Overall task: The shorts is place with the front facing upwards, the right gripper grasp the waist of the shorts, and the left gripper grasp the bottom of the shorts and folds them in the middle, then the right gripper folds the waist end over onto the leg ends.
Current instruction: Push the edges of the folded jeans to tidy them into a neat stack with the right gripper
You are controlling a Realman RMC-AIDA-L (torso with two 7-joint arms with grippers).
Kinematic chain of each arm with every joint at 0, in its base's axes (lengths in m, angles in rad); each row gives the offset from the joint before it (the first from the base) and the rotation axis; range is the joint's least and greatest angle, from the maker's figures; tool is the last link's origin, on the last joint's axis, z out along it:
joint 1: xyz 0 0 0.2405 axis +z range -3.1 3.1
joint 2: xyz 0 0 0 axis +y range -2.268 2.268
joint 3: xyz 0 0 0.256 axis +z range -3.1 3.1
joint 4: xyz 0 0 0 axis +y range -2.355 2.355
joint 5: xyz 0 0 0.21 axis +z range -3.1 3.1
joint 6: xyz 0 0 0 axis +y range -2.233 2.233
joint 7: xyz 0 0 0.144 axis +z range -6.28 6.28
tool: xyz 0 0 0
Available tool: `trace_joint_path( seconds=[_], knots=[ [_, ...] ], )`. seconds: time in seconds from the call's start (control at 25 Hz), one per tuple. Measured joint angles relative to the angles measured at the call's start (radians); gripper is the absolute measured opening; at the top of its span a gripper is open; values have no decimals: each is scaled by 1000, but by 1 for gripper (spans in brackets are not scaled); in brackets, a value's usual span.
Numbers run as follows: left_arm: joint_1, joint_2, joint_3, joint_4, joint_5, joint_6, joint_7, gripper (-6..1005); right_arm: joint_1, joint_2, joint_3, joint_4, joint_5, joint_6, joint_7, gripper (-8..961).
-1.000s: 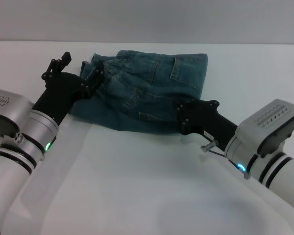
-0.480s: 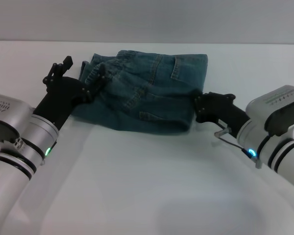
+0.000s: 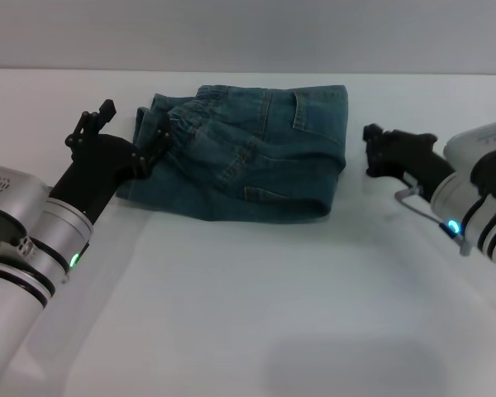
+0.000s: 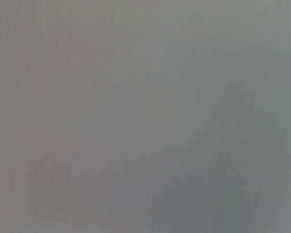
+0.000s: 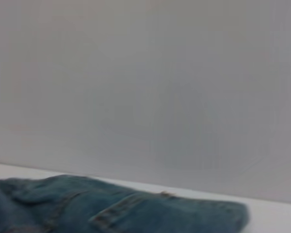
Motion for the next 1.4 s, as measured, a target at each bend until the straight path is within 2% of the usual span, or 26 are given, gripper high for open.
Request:
trace_joint_path(
  seconds=[0.12,0.24,0.4,0.56,0.76,1.0,1.16,1.28,1.4],
  knots=[
    [-1,0,-1,3,0,0,0,856,3,-7,14,5,-8,-15,0,41],
    [2,0,-2,2,0,0,0,857,-60,-13,9,110,-70,-56,-9,45],
    [0,1,-4,4,0,0,0,857,-108,10,-2,194,-149,-60,-33,50],
    [-1,0,-4,3,0,1,0,857,-111,16,-40,233,-160,-7,-29,55],
    [-5,0,-5,5,0,1,0,858,-93,14,-28,220,-156,47,-11,62],
    [-5,0,-7,5,0,1,0,859,-32,8,-8,114,-156,64,71,69],
    [-5,0,-7,6,0,-3,0,859,-17,6,26,66,-156,64,75,74],
    [-6,0,-11,9,0,-4,1,859,-29,2,35,83,-161,50,75,78],
    [-12,0,-15,15,0,-4,7,860,-83,-1,28,169,-207,32,71,82]
  ],
)
